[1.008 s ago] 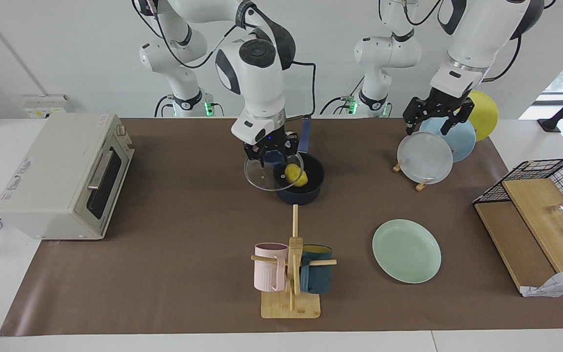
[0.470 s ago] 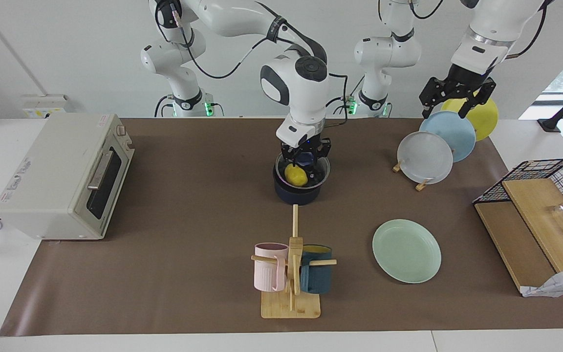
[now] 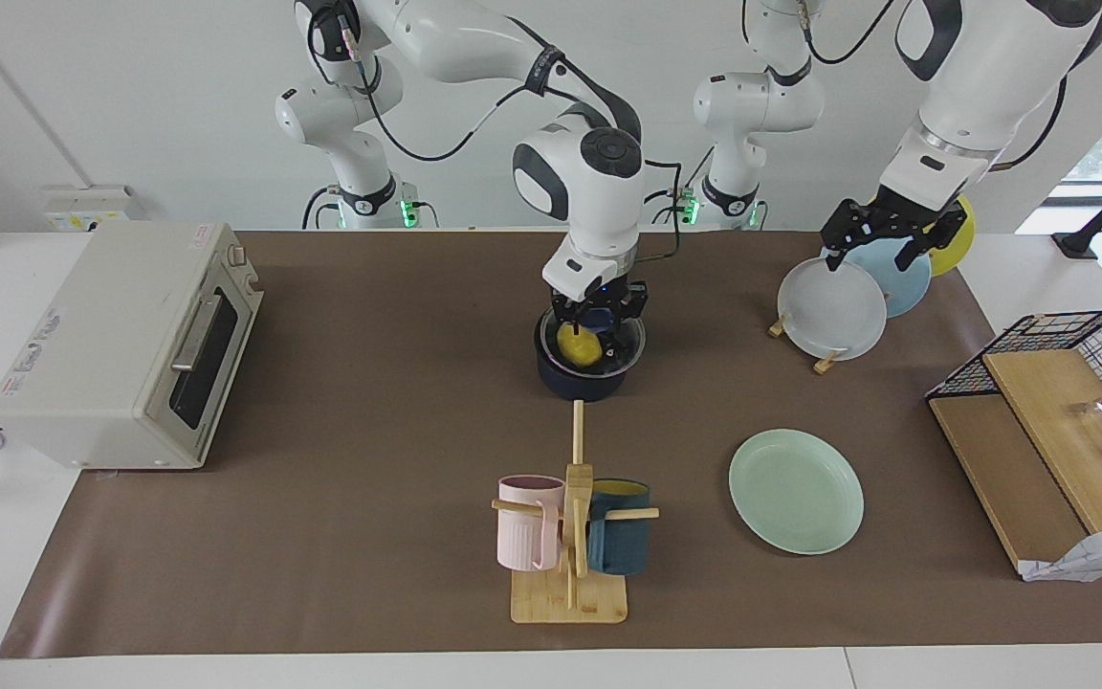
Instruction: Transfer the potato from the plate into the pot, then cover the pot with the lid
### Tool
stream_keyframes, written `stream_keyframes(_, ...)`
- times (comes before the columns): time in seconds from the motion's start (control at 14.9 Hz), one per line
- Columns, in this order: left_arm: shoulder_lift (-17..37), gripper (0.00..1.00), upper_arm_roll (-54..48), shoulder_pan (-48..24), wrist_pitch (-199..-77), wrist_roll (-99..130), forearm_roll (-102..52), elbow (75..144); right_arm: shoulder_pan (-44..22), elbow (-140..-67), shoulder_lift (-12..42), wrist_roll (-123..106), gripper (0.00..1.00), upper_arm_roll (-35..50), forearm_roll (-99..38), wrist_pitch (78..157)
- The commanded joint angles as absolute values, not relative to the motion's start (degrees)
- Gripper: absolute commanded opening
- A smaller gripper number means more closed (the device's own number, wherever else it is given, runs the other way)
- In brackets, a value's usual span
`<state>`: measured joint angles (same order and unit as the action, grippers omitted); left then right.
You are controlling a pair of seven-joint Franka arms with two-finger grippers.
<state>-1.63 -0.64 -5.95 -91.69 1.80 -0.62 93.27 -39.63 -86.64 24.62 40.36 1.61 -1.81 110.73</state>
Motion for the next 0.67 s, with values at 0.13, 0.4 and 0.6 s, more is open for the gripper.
stream_keyframes(0.13, -2.99, 1.00, -1.76, -5.19, -90.27, 2.10, -0.44, 92.81, -39.81, -89.12, 23.56, 41.75, 0.00, 1.58, -0.79, 111.62)
stream_keyframes(0.4, -3.16, 1.00, -2.37, -5.45, -90.09, 3.78, -0.44, 92.99, -39.73, -89.38, 23.47, 41.75, 0.00, 1.58, -1.05, 111.71)
stream_keyframes(0.6, -3.16, 1.00, -2.46, -5.54, -89.91, 3.78, -0.44, 93.08, -39.64, -90.00, 23.29, 41.75, 0.00, 1.58, -1.23, 111.97)
